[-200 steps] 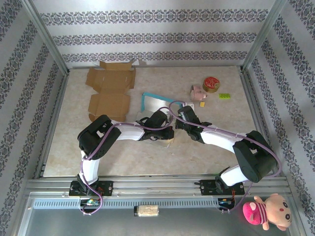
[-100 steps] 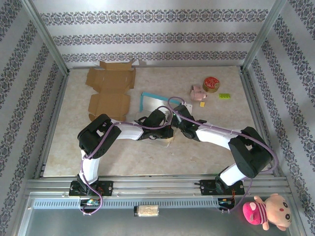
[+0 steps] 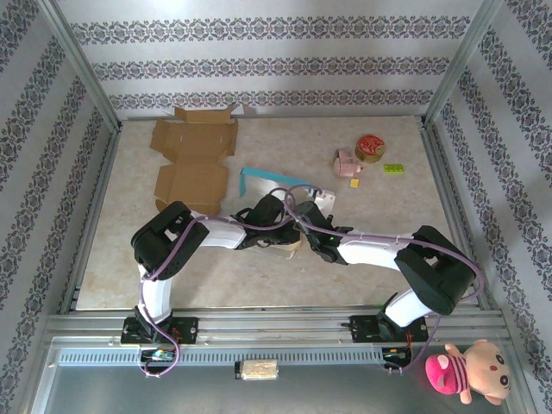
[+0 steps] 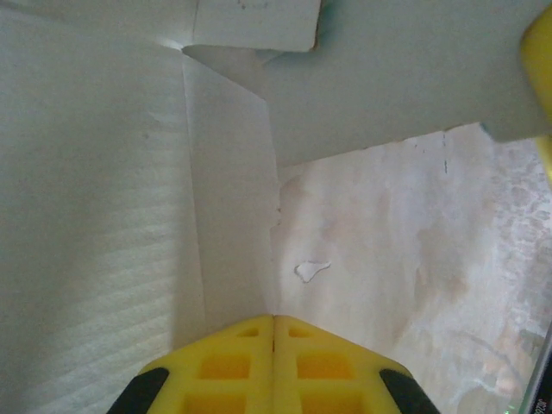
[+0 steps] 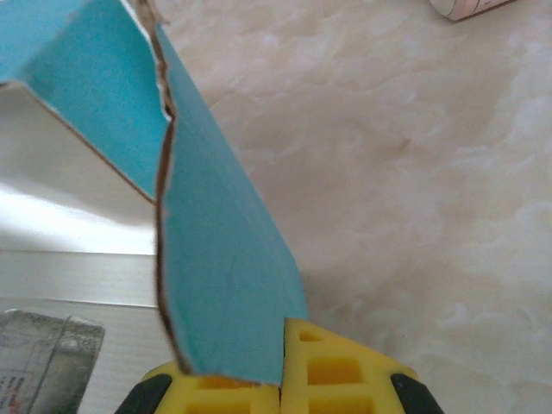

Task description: Fold the paper box

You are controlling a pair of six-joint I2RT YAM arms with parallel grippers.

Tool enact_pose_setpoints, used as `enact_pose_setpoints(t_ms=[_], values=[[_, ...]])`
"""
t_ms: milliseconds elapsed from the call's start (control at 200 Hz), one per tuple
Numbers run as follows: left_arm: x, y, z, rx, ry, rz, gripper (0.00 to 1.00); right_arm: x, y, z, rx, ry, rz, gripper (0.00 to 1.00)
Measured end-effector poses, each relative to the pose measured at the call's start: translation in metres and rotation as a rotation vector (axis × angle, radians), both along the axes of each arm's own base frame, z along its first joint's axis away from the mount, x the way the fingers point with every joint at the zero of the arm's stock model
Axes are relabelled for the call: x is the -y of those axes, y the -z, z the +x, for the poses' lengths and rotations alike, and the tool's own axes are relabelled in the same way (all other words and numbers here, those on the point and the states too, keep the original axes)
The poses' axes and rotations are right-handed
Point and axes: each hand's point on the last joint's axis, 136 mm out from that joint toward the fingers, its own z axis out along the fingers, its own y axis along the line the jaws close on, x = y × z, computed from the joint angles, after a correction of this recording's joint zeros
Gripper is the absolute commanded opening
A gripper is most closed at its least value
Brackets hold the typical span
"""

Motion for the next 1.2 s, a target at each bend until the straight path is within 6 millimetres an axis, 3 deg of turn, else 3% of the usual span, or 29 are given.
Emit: enact_pose_setpoints(t_ms=[140, 295, 655, 825, 959, 1089, 1204], values=[[-0.012, -0.005, -0.006, 0.016, -0.025, 0.006, 0.22, -0.001, 0.007, -0.006, 0.003, -0.005, -0.013, 0.02], [-0.028, -0.024, 0.004, 0.071, -0.101, 0.001, 0.24, 0.005, 0.027, -0.021, -0.037, -0.025, -0.086, 0.02], [-0.049, -0.071, 0.017, 0.179, -0.192, -0.04, 0.32, 0.008, 0.028, -0.025, -0.056, -0.061, -0.154, 0.02], [-0.068, -0.114, 0.02, 0.271, -0.212, 0.001, 0.29, 0.012, 0.016, -0.023, -0.066, -0.108, -0.198, 0.03], [-0.095, -0.14, 0.038, 0.34, -0.232, 0.097, 0.21, 0.032, 0.006, -0.013, -0.108, -0.13, -0.27, 0.03], [-0.116, -0.132, 0.053, 0.314, -0.191, 0.167, 0.13, 0.051, -0.003, -0.006, -0.137, -0.163, -0.327, 0.03], [-0.103, -0.1, 0.052, 0.225, -0.058, 0.161, 0.04, 0.065, -0.006, -0.003, -0.155, -0.206, -0.362, 0.03]])
